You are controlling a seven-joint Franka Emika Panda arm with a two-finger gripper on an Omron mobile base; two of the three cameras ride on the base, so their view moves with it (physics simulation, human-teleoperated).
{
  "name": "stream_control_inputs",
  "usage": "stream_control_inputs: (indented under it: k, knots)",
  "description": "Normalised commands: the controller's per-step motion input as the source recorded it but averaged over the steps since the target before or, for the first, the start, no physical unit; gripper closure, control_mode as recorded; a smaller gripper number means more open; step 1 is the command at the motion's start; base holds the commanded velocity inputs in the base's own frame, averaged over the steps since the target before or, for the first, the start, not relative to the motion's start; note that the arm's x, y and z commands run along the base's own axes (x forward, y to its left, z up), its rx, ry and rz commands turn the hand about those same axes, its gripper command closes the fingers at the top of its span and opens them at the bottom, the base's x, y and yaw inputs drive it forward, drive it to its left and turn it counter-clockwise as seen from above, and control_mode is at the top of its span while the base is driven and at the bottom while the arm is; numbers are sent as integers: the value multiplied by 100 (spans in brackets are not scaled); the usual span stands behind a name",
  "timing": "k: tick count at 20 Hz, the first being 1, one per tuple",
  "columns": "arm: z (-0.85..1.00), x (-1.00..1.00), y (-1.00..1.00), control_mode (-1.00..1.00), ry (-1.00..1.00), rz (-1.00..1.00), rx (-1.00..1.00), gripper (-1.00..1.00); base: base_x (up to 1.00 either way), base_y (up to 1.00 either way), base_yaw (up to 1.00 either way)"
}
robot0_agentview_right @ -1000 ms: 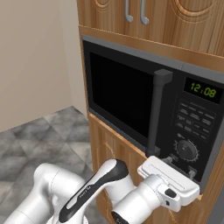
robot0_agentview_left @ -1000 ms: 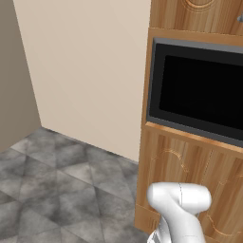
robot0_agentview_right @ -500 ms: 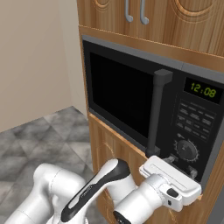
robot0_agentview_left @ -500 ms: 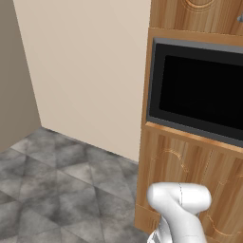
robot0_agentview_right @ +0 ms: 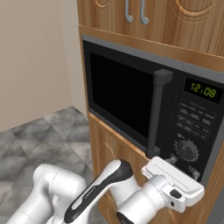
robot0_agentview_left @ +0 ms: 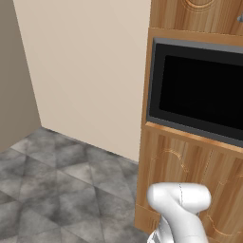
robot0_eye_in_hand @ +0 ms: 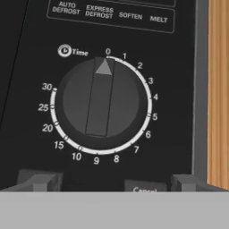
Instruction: Pick the eggplant from the counter and place it in the microwave. Then turn on the microwave.
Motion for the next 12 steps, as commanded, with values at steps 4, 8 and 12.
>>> stream_control_inputs:
  k: [4,8,12]
  knots:
    - [-2,1,0,-100,0,0,0,-100,0,0,0]
    - [-1,9,0,-100,0,-1,0,-100,0,0,0]
    - [0,15,0,-100,0,-4,0,-100,0,0,0]
